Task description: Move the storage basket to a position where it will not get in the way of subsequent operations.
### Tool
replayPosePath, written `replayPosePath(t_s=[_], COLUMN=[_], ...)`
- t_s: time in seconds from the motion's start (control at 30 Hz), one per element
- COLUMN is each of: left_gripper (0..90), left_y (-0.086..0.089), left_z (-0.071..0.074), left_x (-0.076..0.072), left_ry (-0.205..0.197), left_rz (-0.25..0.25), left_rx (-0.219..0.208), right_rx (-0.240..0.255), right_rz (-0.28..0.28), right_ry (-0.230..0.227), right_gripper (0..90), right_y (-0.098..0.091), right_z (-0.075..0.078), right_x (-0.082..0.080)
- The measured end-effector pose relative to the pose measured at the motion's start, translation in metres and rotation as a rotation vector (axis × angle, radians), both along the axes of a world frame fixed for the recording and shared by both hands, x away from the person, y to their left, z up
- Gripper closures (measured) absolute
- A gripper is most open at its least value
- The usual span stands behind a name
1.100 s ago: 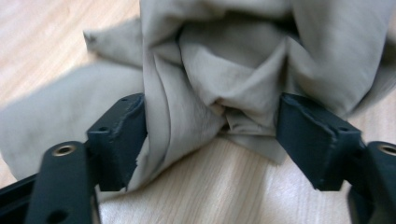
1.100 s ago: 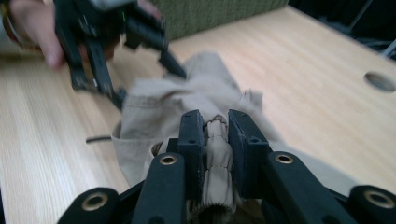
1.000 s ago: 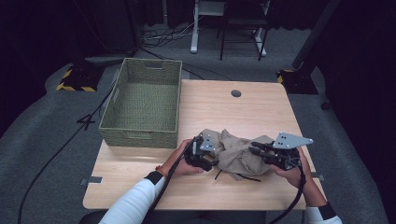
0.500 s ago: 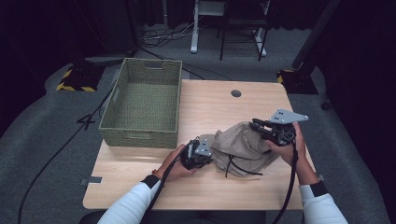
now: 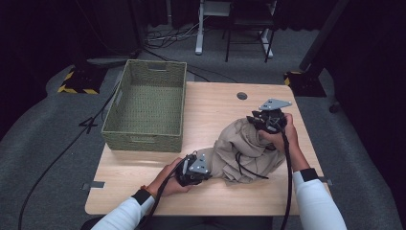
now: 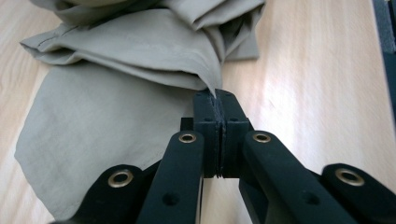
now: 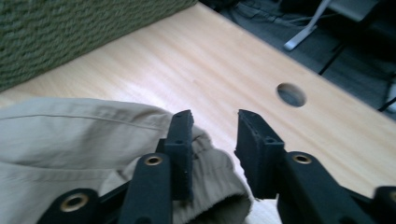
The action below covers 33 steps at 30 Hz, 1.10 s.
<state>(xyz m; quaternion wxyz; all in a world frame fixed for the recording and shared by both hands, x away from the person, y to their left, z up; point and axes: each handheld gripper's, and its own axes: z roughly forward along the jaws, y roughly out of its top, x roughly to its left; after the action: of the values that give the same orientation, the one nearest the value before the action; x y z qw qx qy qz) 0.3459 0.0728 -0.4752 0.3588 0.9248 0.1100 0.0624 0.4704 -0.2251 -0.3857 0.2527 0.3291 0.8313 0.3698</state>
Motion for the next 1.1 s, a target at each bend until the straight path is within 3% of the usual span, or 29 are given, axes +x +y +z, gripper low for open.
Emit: replayPosePath(t_s=[0.13, 0.23, 0.47, 0.6, 0.67, 0.77, 0.9, 1.1], left_gripper=[88.6, 88.6, 88.1, 87.3, 87.1, 87.9, 88.2, 87.4], left_y=[0.016, 0.028, 0.051, 0.057, 0.059, 0.062, 0.070, 0.084], left_z=[-0.003, -0.004, -0.004, -0.008, -0.008, -0.008, -0.008, -0.006], left_x=[-0.011, -0.016, -0.027, -0.032, -0.036, -0.041, -0.044, -0.048], left_ry=[-0.001, 0.010, 0.035, 0.053, 0.059, 0.066, 0.069, 0.058], left_rz=[0.024, 0.051, 0.094, 0.103, 0.107, 0.100, 0.119, 0.162], left_rx=[0.008, 0.008, -0.009, -0.004, 0.002, -0.002, 0.003, -0.026], right_rx=[0.021, 0.063, 0.137, 0.115, 0.129, 0.112, 0.105, 0.010], right_rz=[-0.012, -0.009, 0.019, -0.017, -0.006, 0.041, 0.089, 0.100], right_ry=[0.029, 0.026, -0.016, -0.023, -0.015, 0.011, 0.054, 0.096], right_gripper=[44.1, 36.9, 31.4, 28.8, 28.0, 28.0, 27.0, 23.7], right_y=[0.001, -0.005, -0.039, -0.058, -0.066, -0.068, -0.066, -0.054], right_z=[-0.004, 0.002, 0.023, 0.024, 0.022, 0.009, -0.020, -0.052], right_x=[0.002, -0.004, -0.043, -0.059, -0.066, -0.080, -0.100, -0.107])
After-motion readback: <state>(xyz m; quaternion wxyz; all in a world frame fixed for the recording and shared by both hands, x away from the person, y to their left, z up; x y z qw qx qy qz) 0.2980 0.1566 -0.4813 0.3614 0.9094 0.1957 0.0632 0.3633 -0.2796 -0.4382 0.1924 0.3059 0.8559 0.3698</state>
